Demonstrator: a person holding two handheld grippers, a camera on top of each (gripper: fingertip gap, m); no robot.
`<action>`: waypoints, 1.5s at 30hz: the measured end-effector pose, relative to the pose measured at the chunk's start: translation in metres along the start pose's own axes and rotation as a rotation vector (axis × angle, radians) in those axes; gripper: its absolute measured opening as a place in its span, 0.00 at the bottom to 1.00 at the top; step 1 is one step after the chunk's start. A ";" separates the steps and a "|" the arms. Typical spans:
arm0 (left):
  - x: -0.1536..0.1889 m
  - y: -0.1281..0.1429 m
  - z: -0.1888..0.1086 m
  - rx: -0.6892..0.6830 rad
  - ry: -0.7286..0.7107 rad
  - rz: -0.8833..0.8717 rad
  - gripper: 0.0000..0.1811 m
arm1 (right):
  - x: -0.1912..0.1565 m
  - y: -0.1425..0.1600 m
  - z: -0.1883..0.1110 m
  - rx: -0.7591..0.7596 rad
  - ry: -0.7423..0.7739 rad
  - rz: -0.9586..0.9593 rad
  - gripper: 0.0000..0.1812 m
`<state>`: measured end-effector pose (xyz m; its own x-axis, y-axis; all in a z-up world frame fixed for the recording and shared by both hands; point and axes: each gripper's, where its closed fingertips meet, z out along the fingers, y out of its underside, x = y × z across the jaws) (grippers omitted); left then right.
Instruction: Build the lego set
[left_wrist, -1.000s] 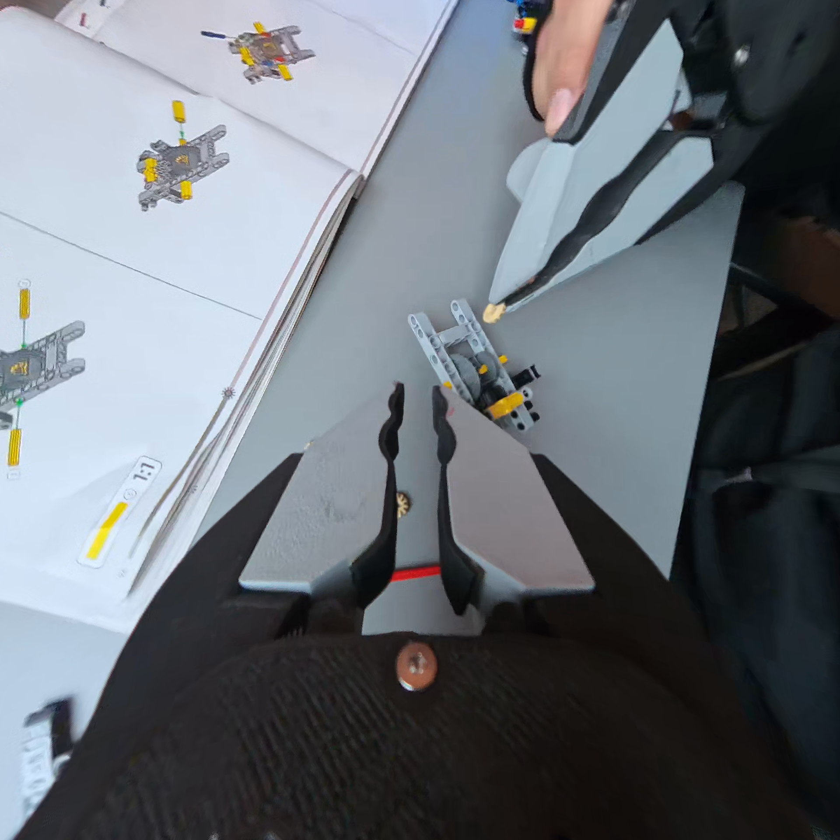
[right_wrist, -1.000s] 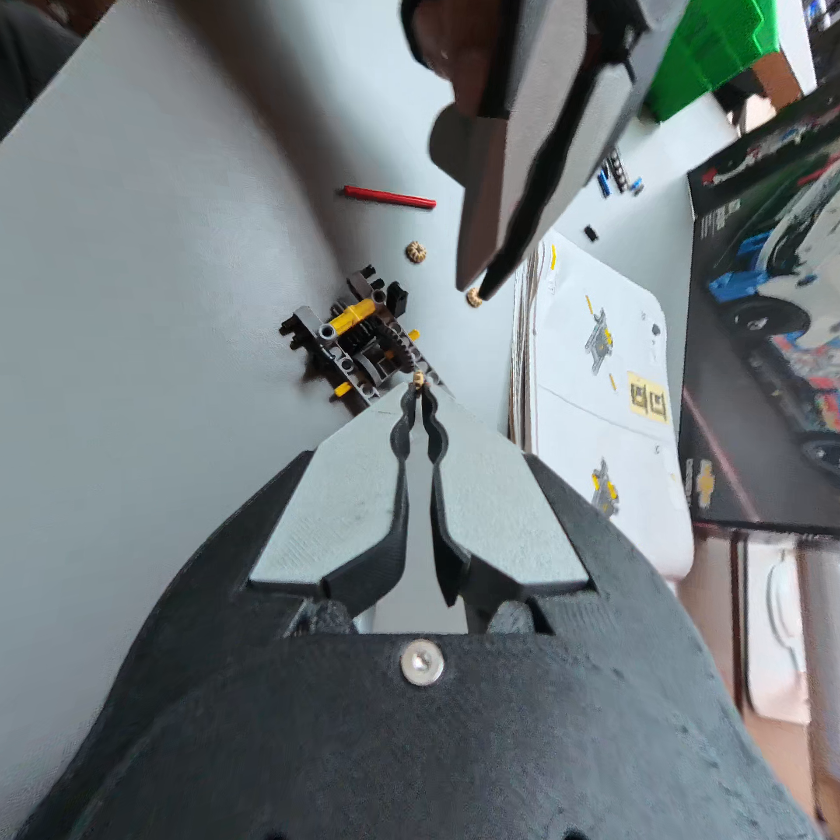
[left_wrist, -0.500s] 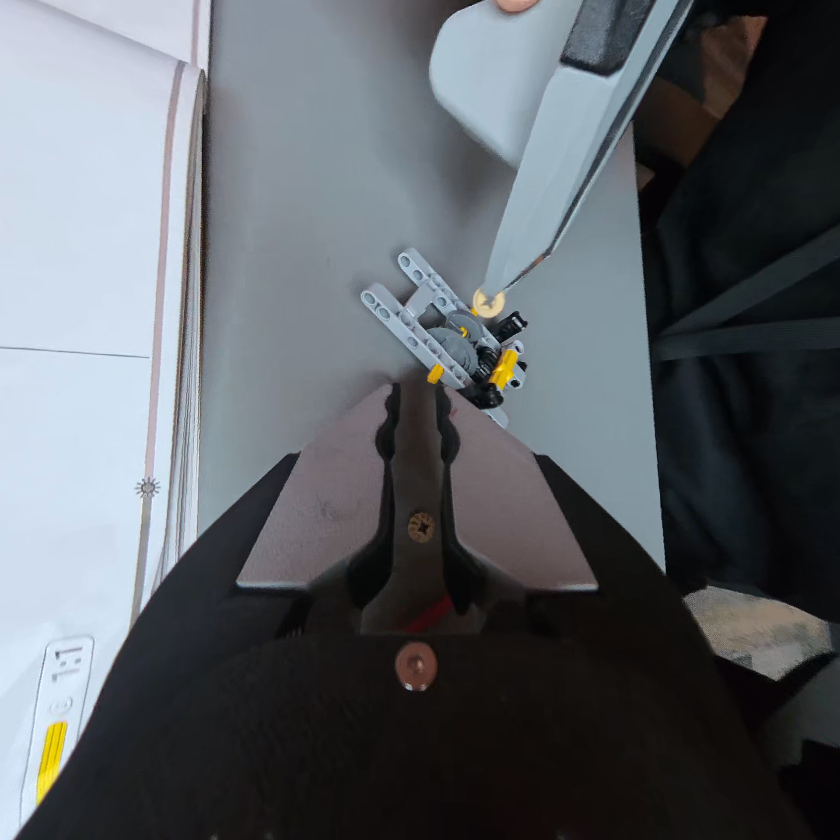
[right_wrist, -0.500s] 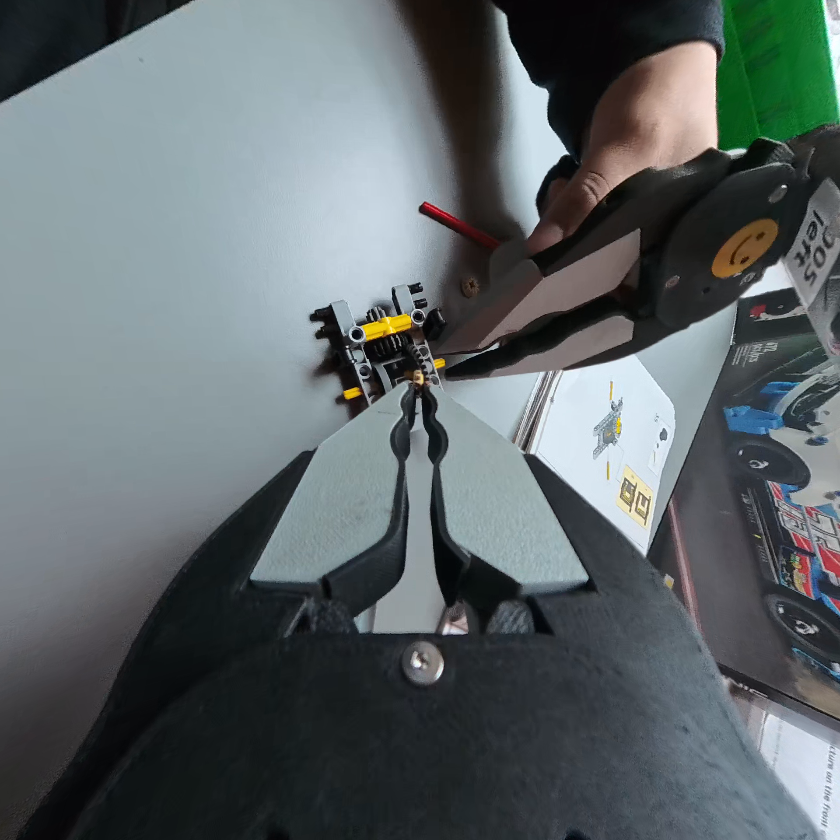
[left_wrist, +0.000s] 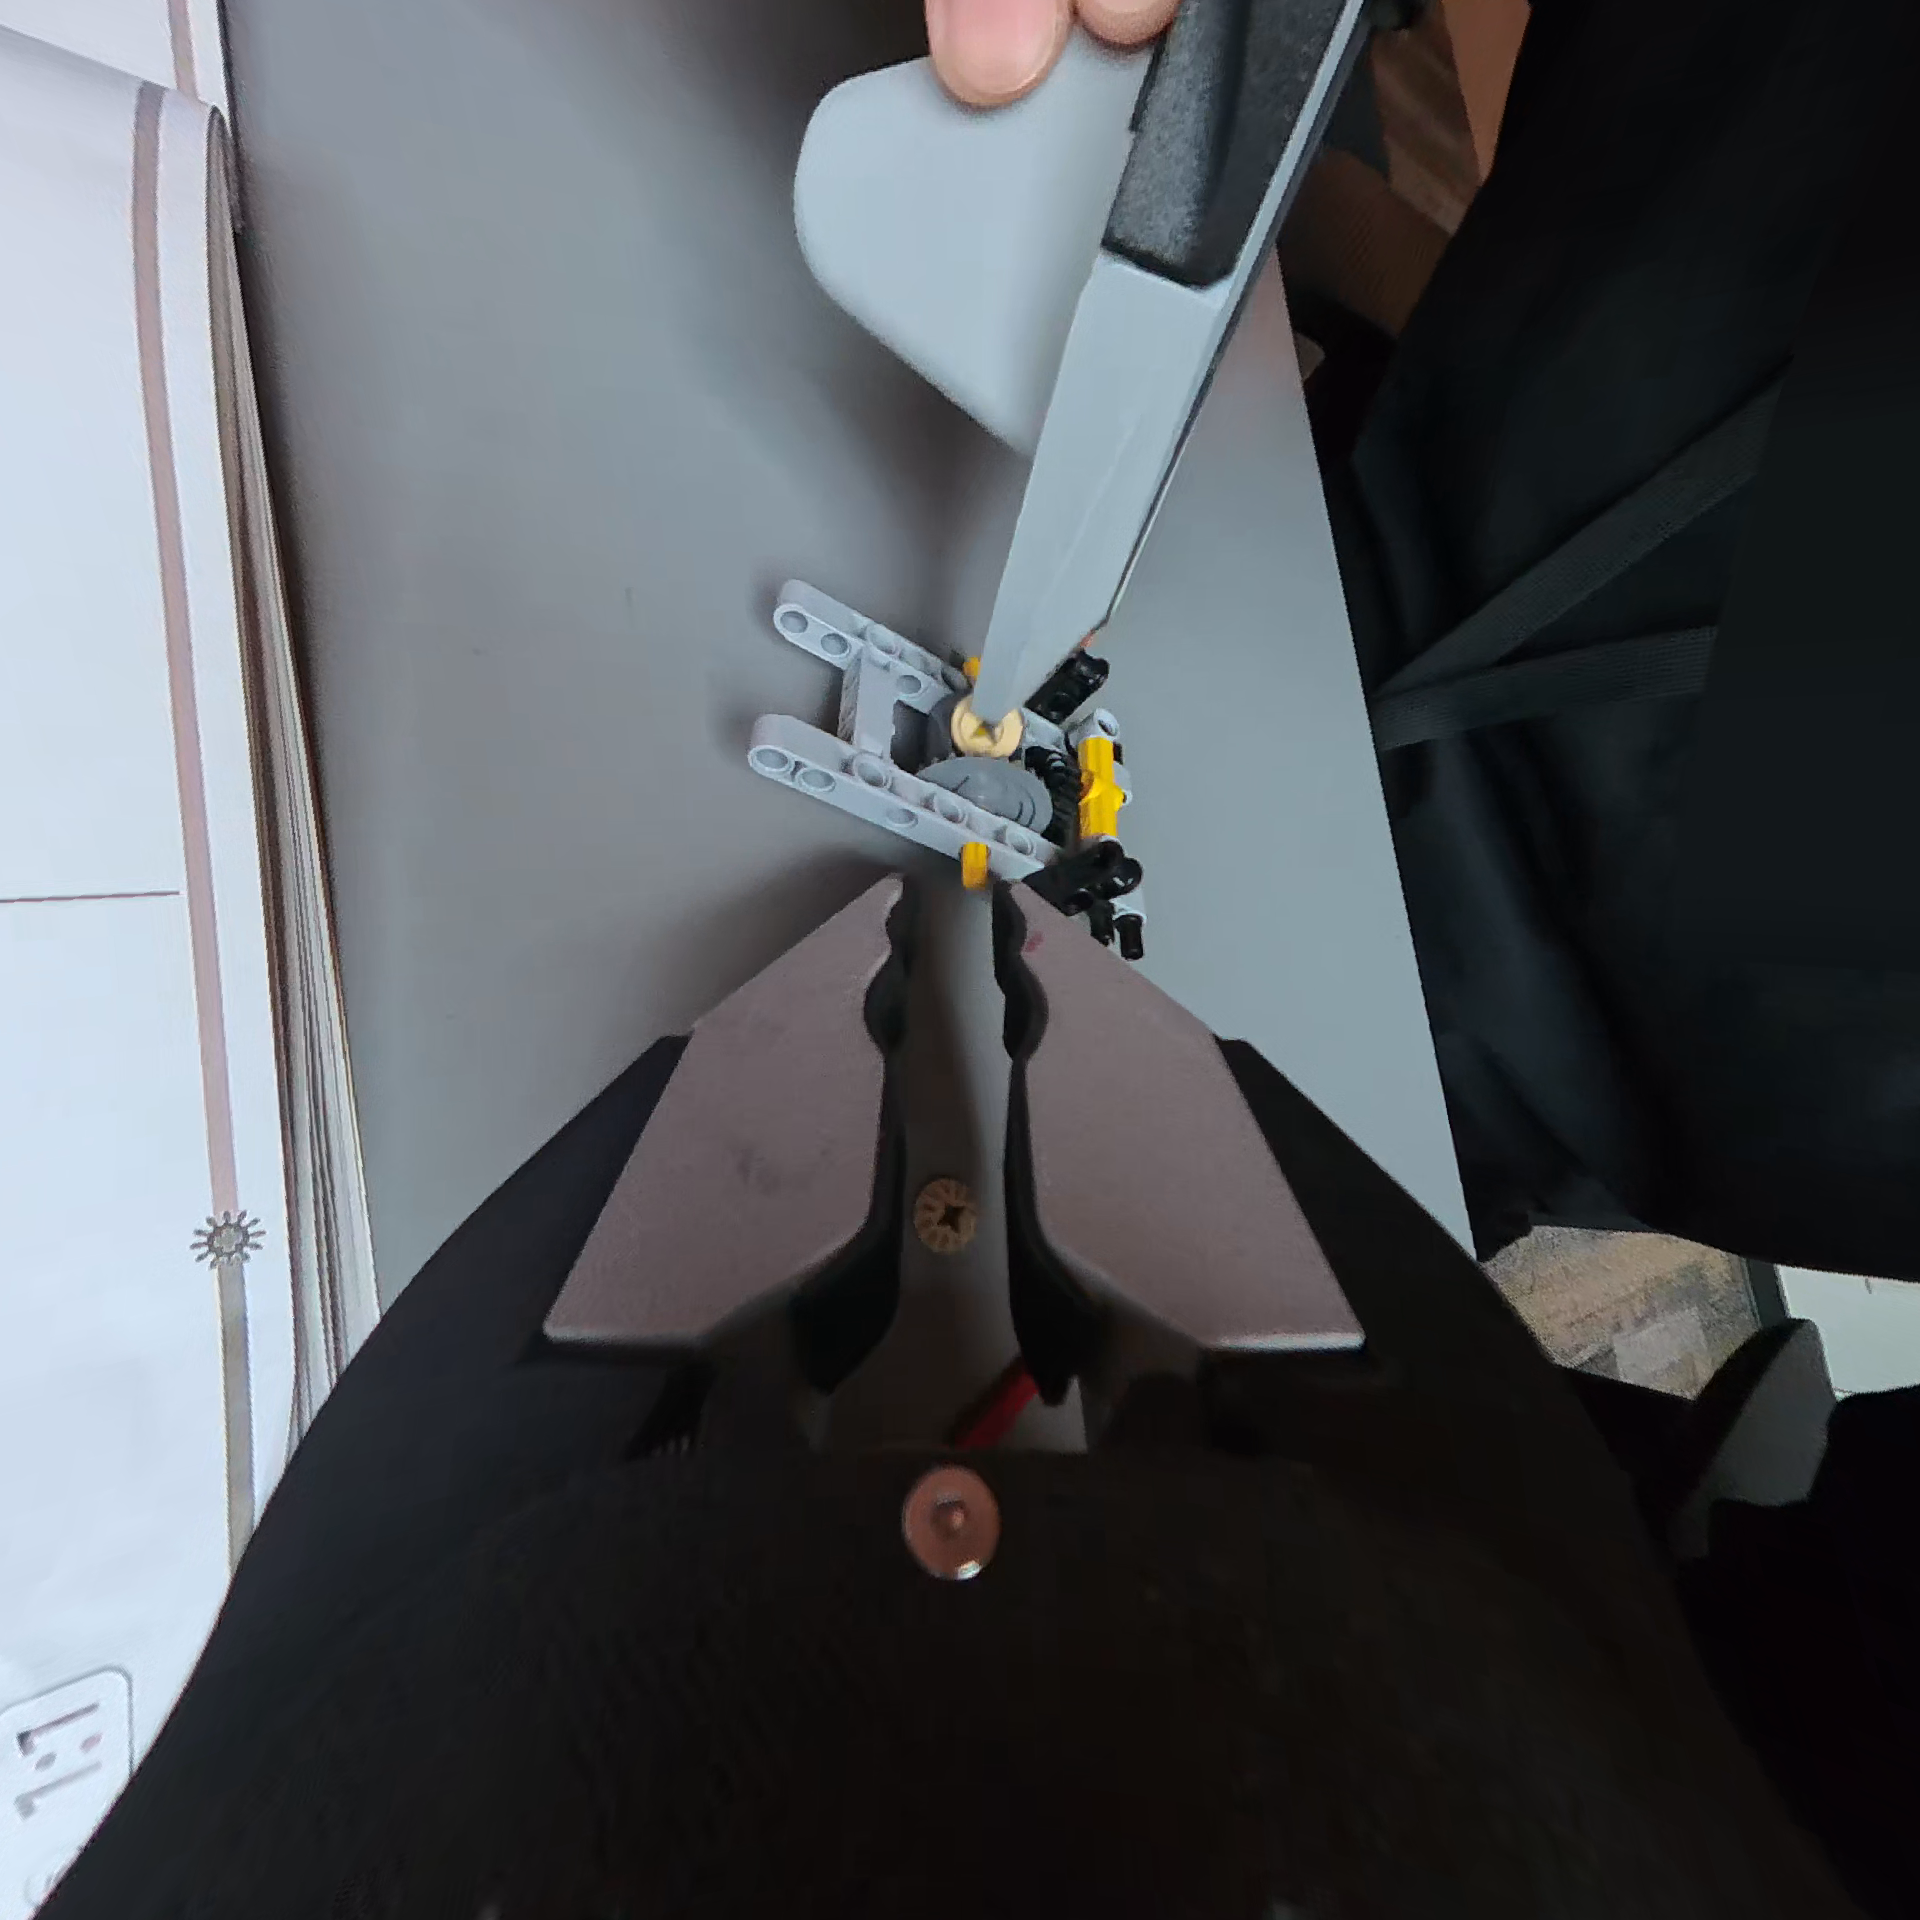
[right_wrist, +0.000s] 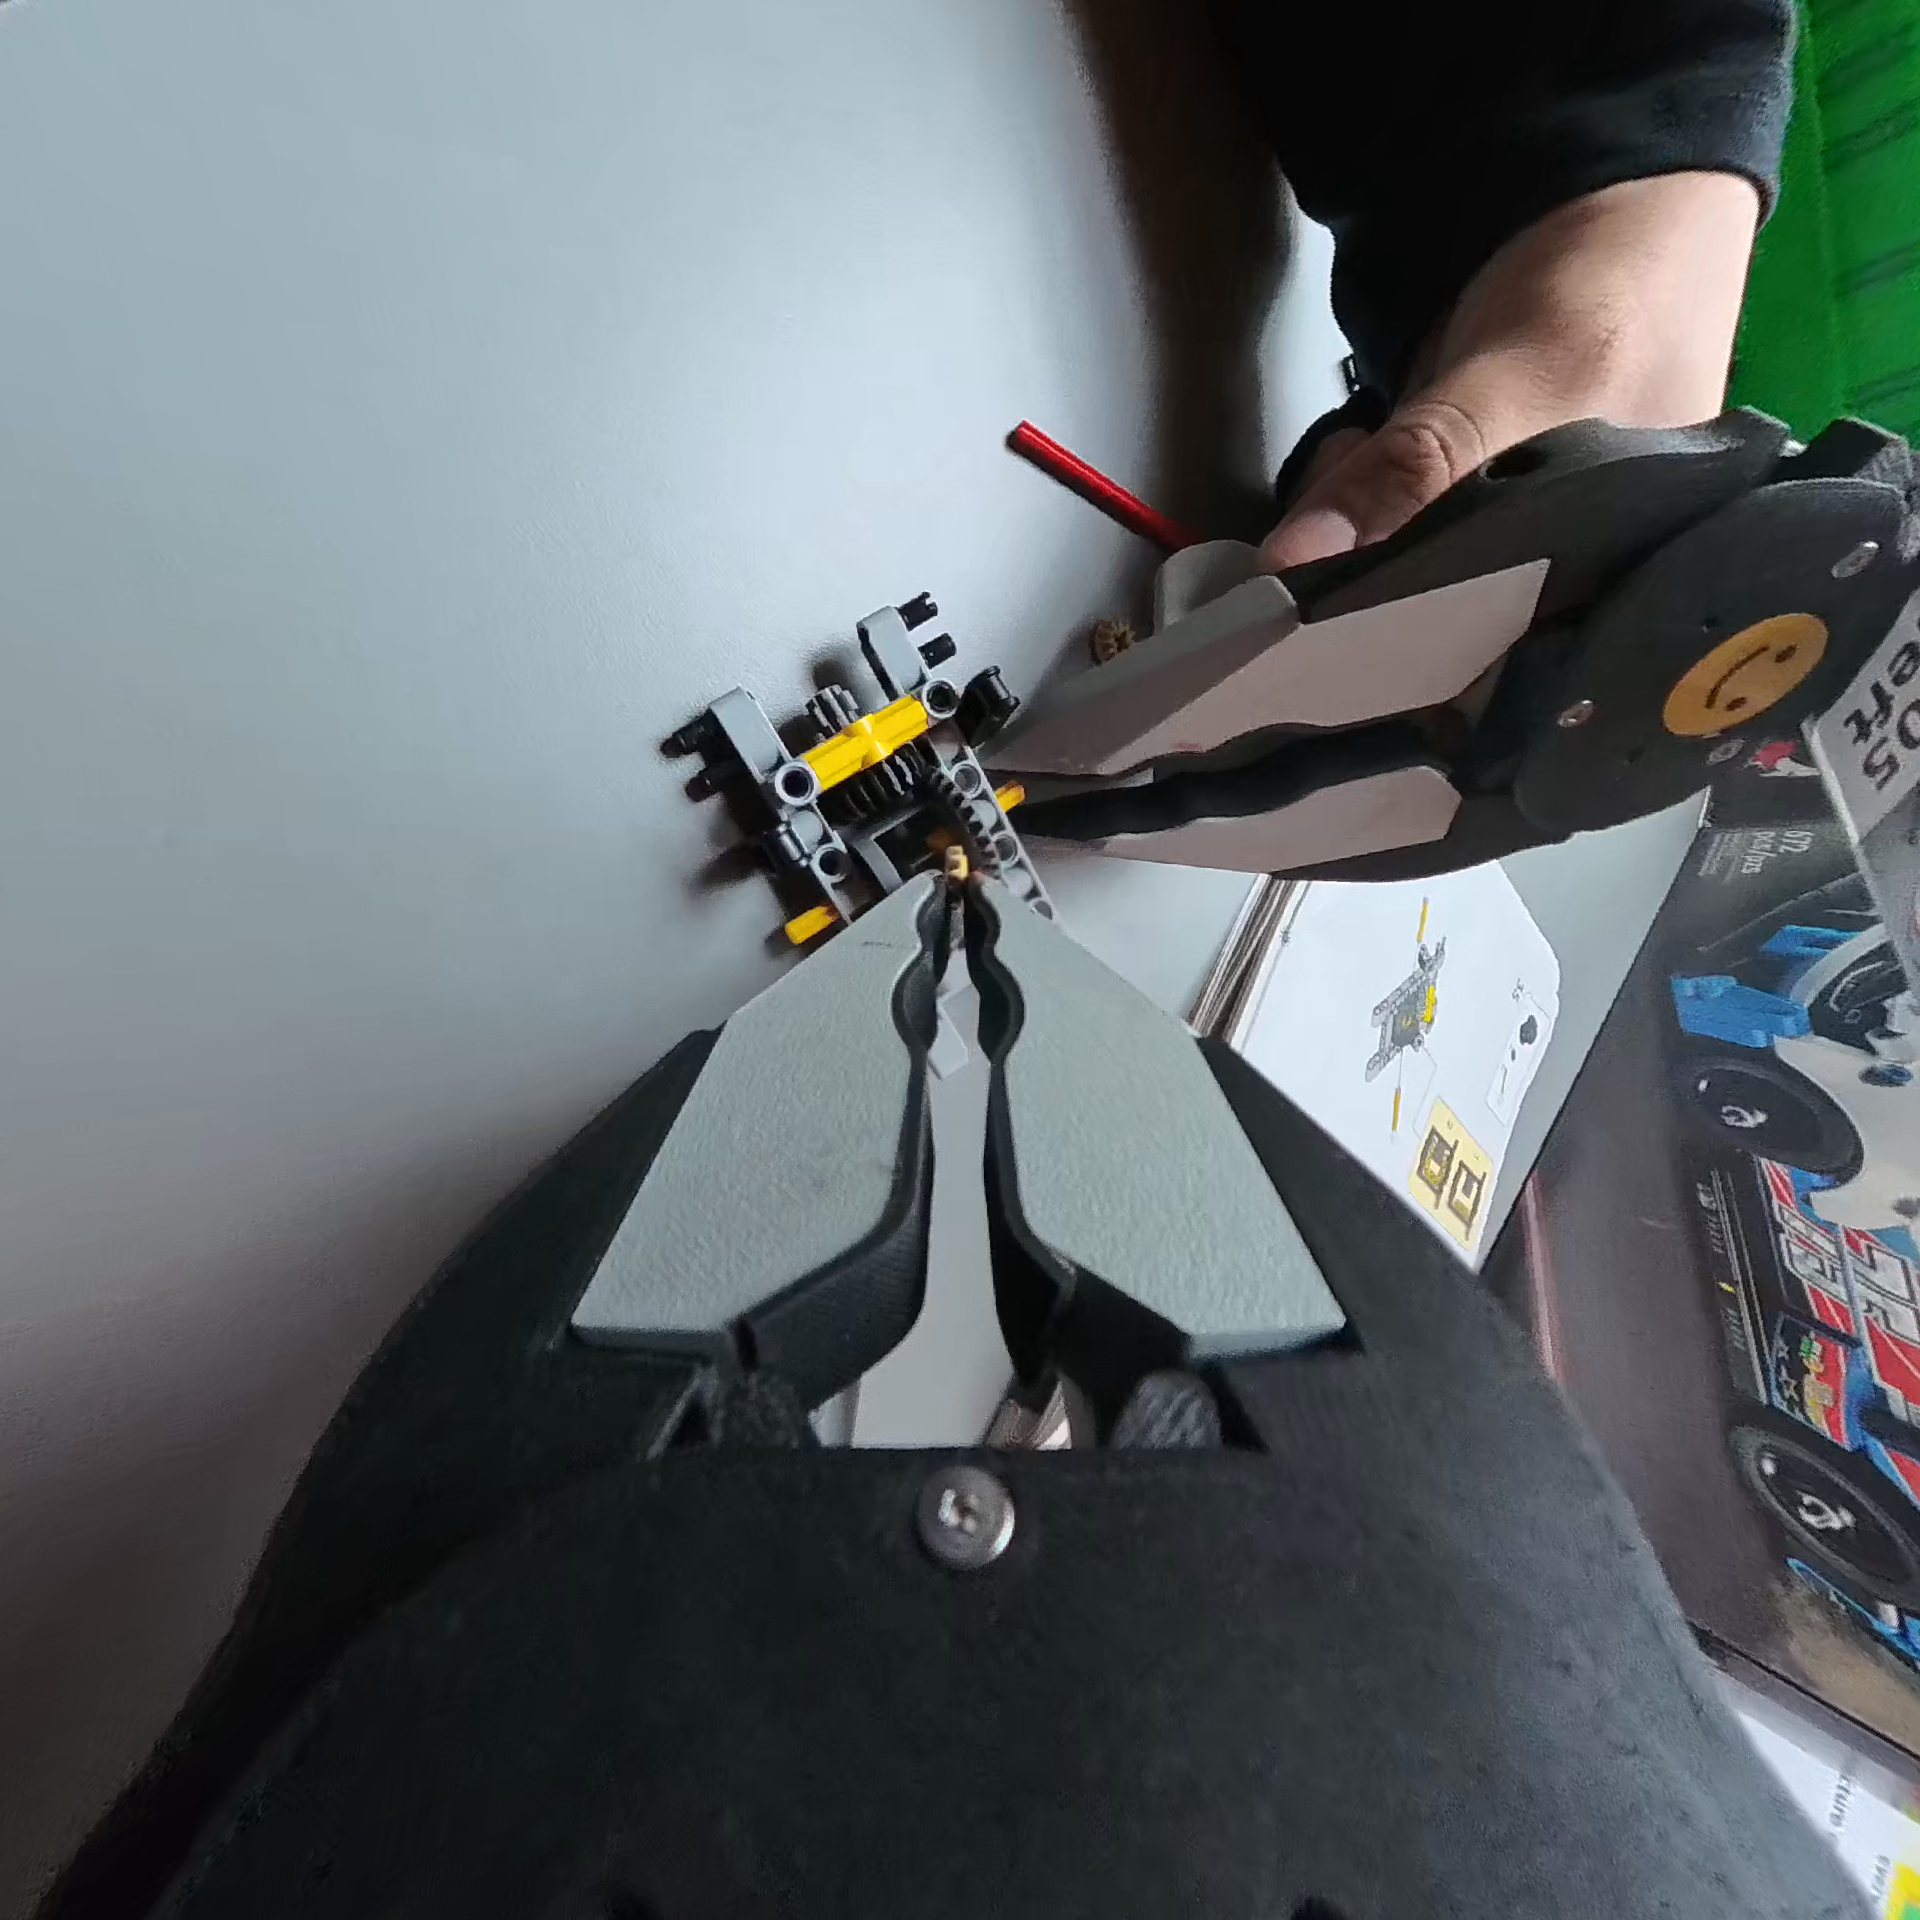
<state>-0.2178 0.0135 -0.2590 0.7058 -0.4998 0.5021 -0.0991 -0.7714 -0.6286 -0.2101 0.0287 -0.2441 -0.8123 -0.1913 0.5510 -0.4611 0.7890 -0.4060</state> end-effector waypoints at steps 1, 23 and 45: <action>0.001 -0.001 0.000 0.008 0.009 -0.001 0.06 | 0.000 0.000 0.000 0.001 -0.004 0.003 0.00; -0.003 -0.010 0.003 -0.001 0.045 0.062 0.01 | -0.007 -0.003 0.001 -0.019 -0.071 -0.067 0.00; -0.007 -0.011 0.008 -0.010 0.010 0.081 0.01 | -0.007 -0.005 -0.001 0.028 -0.277 0.197 0.00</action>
<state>-0.2162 0.0280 -0.2602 0.6880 -0.5646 0.4559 -0.1624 -0.7321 -0.6615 -0.2021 0.0262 -0.2453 -0.9510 -0.1911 0.2429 -0.2923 0.8112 -0.5065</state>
